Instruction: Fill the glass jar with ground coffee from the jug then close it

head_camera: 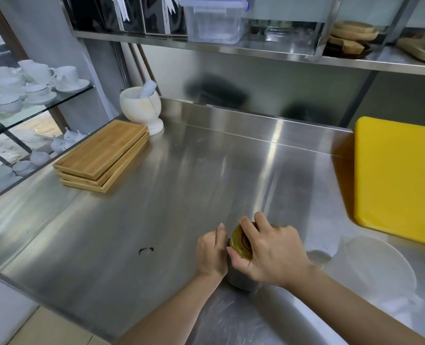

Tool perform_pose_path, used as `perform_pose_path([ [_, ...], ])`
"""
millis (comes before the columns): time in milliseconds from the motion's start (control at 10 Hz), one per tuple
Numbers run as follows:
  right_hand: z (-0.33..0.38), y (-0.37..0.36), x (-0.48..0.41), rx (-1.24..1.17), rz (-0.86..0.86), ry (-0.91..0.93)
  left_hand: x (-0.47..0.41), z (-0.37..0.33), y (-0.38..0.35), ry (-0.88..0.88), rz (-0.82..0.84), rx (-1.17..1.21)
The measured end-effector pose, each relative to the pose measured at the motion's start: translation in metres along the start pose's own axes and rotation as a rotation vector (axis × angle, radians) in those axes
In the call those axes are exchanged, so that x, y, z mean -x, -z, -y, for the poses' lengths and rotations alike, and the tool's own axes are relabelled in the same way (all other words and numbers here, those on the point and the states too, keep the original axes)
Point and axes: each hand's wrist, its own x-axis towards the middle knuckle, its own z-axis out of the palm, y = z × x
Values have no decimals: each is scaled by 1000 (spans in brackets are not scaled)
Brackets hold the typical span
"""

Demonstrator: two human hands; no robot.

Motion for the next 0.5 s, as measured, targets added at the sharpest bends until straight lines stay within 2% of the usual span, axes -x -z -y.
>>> perform_pose_path([
  [100,4,2,2,23,25,-40,-1,2,0,30,17,38],
  [300,4,12,6,45,70,-97,-9,7,2,32,173,154],
  [500,-14,62,-5,-119,207,-133,-37,-32,23,-107,319,2],
])
